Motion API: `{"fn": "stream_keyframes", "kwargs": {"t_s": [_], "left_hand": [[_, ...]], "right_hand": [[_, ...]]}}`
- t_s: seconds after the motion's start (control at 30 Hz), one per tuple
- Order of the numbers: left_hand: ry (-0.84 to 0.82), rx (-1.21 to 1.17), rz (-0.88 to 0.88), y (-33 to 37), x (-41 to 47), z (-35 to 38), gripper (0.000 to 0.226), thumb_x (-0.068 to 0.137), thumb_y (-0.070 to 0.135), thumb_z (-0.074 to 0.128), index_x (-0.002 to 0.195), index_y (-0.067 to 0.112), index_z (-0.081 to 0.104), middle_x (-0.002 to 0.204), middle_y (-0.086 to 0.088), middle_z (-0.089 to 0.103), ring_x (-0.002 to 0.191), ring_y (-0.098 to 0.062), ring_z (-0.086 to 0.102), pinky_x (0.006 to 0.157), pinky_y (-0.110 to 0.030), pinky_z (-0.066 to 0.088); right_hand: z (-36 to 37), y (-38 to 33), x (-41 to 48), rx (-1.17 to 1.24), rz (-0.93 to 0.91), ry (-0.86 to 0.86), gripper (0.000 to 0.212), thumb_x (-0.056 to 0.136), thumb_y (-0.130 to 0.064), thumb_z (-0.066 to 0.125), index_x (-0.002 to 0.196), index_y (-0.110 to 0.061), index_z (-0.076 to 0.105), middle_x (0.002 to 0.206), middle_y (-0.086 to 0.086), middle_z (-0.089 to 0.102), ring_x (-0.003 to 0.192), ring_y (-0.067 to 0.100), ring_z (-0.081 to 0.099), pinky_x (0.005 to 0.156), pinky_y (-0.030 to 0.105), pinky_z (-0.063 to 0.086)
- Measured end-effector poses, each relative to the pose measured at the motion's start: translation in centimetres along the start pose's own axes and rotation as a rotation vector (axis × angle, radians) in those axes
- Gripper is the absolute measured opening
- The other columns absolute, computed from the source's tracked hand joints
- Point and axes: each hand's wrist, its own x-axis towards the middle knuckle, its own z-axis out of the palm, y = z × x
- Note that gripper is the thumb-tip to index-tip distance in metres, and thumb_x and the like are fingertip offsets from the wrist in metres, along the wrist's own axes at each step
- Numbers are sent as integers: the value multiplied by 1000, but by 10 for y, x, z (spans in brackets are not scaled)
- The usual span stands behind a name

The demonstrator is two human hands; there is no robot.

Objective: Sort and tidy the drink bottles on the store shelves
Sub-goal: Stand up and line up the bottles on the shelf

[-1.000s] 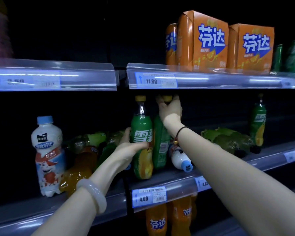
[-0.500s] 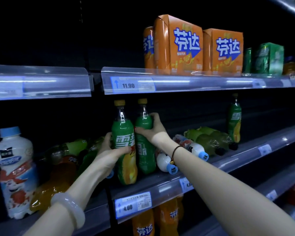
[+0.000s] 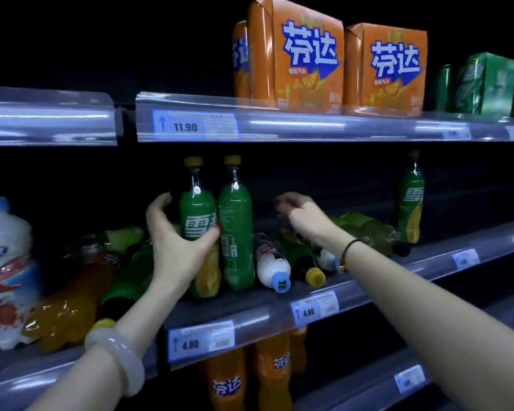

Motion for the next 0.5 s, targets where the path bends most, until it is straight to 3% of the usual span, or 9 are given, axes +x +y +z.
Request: {"fn": "stream_keyframes", "kwargs": {"t_s": [0.07, 0.1, 0.17, 0.2, 0.27, 0.3, 0.4, 0.5], "left_hand": [[50, 81, 231, 25, -18, 10, 59, 67, 25, 70, 118, 14, 42, 113, 1, 42, 105, -12, 44, 89, -18, 35], [-18, 107, 319, 35, -28, 21, 50, 68, 22, 67, 112, 16, 45, 107, 2, 45, 99, -12, 45, 85, -18, 37], [-379, 161, 358, 49, -46, 51, 41, 69, 17, 60, 109, 20, 51, 102, 1, 51, 96, -11, 49, 83, -20, 40], [-619, 249, 314, 52, -52, 65, 44, 70, 16, 59, 113, 19, 52, 108, -2, 53, 103, -14, 50, 87, -23, 40], [-1045, 619, 176, 47, -60, 87, 62, 72, 15, 62, 131, 13, 43, 134, -9, 43, 128, -24, 38, 104, -31, 35], [-1143, 799, 128, 44, -61, 93, 69, 73, 15, 62, 137, 13, 36, 141, -10, 35, 133, -28, 31, 109, -34, 31], [-1152, 999, 53, 42, -65, 100, 80, 73, 6, 57, 143, 19, 22, 140, -8, 31, 134, -32, 26, 112, -42, 24], [-1131, 965, -14, 46, -64, 102, 82, 75, 7, 57, 145, 23, 18, 139, -7, 32, 131, -33, 31, 98, -40, 41]], "right_hand": [[-33, 17, -4, -373, -23, -75, 27, 87, -4, 49, 107, -12, 65, 103, 18, 69, 76, 22, 62, 57, 17, 49], [-46, 23, -6, -548, -26, -177, 29, 83, -3, 49, 104, -14, 67, 102, 14, 70, 78, 22, 62, 57, 15, 49], [-64, 34, -10, -787, 11, -404, 29, 74, -8, 53, 95, -19, 68, 98, 5, 70, 88, 23, 63, 68, 24, 52], [-71, 38, -12, -853, 47, -501, 28, 67, -15, 54, 92, -21, 66, 95, 4, 69, 88, 25, 64, 69, 29, 53], [-83, 45, -13, -971, 90, -657, 55, 60, -29, 53, 114, -20, 59, 108, 6, 65, 99, 28, 61, 82, 35, 54], [-88, 50, -12, -1032, 111, -726, 73, 60, -34, 57, 132, -21, 48, 122, 5, 58, 109, 29, 56, 90, 39, 51], [-89, 66, -13, -1118, 40, -770, 94, 68, -29, 68, 148, -31, 20, 141, 6, 38, 121, 32, 43, 94, 40, 45], [-92, 73, -13, -1048, -91, -759, 89, 74, -20, 62, 149, -33, 16, 144, 9, 36, 125, 34, 40, 94, 38, 41]]}}
